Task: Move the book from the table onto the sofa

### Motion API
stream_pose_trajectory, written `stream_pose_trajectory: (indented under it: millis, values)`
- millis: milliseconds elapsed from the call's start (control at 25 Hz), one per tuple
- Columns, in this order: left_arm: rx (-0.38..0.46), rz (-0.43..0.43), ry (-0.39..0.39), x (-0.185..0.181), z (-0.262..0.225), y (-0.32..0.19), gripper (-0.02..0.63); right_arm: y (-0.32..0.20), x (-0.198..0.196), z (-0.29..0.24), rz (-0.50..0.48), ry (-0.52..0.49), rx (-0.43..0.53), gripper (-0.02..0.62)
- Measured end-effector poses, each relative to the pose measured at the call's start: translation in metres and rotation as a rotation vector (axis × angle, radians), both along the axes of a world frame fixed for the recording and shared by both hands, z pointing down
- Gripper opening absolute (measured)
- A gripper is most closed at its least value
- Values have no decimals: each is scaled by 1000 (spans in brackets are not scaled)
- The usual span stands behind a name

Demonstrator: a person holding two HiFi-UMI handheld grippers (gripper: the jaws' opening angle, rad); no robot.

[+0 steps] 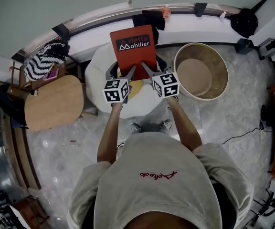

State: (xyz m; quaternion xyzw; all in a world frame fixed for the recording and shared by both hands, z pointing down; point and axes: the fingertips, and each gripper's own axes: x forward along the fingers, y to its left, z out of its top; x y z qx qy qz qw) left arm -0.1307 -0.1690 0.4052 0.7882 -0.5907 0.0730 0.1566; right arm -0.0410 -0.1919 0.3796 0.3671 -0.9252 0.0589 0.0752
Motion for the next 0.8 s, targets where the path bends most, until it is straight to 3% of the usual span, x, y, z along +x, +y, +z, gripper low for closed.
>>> stream_pose_trajectory:
  millis: [400,800]
  values:
    - [-79,-101,26,-109,48,15,342,4,-113,47,-106,49,-80,270]
    - [-206,-241,48,-146,135,5,342,-21,-157,138,-257,94,-195,270]
